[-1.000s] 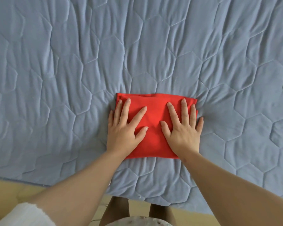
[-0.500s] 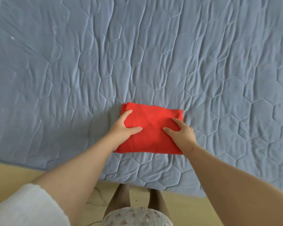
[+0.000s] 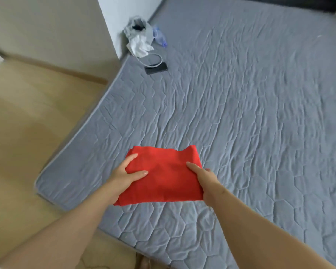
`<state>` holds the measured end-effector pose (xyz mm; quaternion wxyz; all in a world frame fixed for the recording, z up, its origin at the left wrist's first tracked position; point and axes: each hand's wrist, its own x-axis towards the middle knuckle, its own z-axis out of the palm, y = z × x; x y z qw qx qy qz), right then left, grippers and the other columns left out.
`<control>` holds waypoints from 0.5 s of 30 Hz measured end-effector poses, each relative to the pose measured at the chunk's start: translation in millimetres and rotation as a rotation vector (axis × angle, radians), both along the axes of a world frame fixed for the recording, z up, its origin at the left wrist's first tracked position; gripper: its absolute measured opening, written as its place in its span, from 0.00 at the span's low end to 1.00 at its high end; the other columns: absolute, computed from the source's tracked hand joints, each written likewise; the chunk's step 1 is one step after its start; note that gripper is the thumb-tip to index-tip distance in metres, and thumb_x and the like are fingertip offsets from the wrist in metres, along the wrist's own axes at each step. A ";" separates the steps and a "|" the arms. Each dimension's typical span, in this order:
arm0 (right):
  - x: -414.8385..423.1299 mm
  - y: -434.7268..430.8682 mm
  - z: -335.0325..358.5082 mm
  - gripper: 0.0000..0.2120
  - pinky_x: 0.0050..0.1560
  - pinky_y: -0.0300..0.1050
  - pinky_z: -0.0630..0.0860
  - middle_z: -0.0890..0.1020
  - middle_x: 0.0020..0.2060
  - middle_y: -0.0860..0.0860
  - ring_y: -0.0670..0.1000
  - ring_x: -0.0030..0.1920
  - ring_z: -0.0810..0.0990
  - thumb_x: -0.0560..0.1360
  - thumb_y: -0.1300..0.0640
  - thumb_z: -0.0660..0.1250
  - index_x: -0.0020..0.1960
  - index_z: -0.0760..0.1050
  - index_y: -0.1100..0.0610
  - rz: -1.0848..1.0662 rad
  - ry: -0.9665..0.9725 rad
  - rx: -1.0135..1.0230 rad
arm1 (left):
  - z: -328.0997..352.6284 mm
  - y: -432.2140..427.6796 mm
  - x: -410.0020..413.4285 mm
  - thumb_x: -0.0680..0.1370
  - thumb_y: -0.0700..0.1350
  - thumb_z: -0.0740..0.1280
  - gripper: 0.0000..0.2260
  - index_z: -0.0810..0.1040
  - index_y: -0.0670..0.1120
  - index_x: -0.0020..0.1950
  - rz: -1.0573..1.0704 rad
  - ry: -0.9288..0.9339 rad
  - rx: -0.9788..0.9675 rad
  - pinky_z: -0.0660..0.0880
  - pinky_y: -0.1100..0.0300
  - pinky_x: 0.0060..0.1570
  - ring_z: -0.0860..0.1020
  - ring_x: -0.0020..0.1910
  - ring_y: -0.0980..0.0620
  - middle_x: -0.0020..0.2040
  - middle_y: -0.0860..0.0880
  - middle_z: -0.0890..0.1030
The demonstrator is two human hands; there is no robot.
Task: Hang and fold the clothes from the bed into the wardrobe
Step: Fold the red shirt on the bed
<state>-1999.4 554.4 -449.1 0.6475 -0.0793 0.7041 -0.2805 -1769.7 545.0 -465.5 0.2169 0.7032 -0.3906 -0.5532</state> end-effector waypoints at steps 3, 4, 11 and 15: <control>26.7 -23.7 58.3 0.25 0.35 0.43 0.79 0.83 0.45 0.57 0.54 0.38 0.81 0.68 0.51 0.74 0.60 0.74 0.61 0.106 -0.125 -0.074 | 62.1 -9.2 27.3 0.68 0.48 0.75 0.29 0.70 0.64 0.64 0.075 0.043 -0.083 0.71 0.68 0.42 0.75 0.47 0.64 0.51 0.60 0.76; 37.1 -30.4 76.8 0.24 0.39 0.45 0.79 0.83 0.46 0.57 0.55 0.40 0.81 0.68 0.50 0.73 0.60 0.75 0.60 0.152 -0.135 -0.101 | 82.1 -11.4 37.4 0.68 0.48 0.75 0.28 0.70 0.64 0.64 0.097 0.048 -0.115 0.72 0.66 0.44 0.76 0.48 0.62 0.53 0.59 0.76; 124.9 -66.9 184.2 0.14 0.32 0.45 0.81 0.85 0.34 0.55 0.53 0.31 0.84 0.69 0.49 0.72 0.48 0.77 0.57 0.480 -0.241 -0.247 | 197.7 -6.6 129.2 0.70 0.47 0.73 0.24 0.72 0.64 0.62 0.264 0.056 -0.314 0.72 0.63 0.50 0.76 0.52 0.58 0.59 0.55 0.74; 204.3 -77.2 225.3 0.15 0.29 0.43 0.79 0.84 0.31 0.54 0.53 0.30 0.83 0.68 0.48 0.72 0.48 0.76 0.56 0.630 -0.228 -0.313 | 238.6 9.0 200.3 0.73 0.49 0.70 0.19 0.73 0.59 0.63 0.384 0.013 -0.323 0.71 0.61 0.53 0.74 0.55 0.54 0.65 0.53 0.72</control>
